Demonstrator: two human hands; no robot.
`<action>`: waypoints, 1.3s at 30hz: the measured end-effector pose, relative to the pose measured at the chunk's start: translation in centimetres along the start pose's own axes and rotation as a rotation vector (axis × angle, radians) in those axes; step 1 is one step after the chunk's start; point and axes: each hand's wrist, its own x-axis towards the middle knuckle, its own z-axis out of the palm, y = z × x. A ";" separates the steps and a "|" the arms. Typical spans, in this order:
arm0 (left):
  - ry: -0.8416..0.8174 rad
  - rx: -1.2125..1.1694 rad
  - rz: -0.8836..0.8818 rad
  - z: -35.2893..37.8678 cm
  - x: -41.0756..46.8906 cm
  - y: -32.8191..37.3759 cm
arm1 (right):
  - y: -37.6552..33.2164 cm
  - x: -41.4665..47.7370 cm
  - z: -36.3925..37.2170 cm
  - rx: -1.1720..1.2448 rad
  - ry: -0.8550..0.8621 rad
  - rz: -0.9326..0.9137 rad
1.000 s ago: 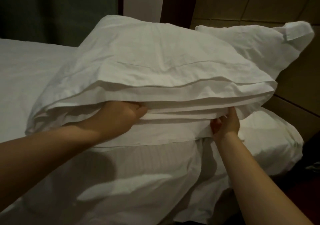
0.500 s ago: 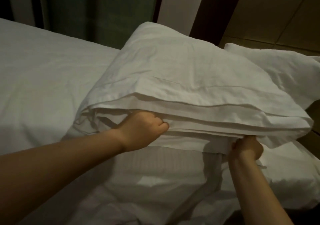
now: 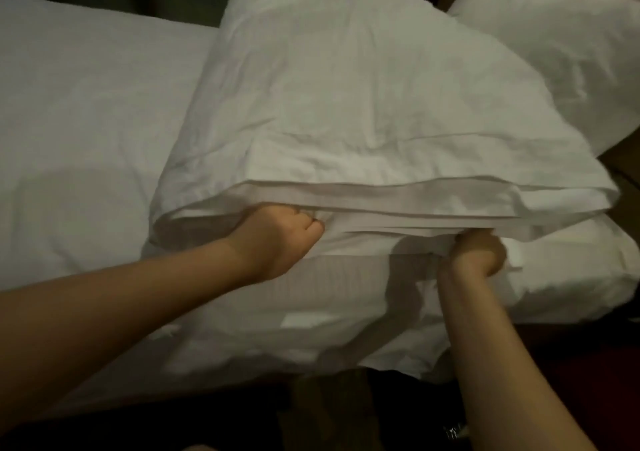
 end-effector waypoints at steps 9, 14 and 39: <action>-0.328 -0.127 0.024 -8.5 3.0 2.8 | -3.8 -11.1 -6.0 -0.508 -0.218 -0.552; -0.398 -0.130 -0.131 -18.8 8.3 -0.1 | -14.1 -15.3 -8.9 -0.695 -0.303 -0.761; -0.569 0.111 -1.241 -54.0 -27.1 -17.1 | -19.8 -65.6 1.2 -1.011 -1.054 -1.367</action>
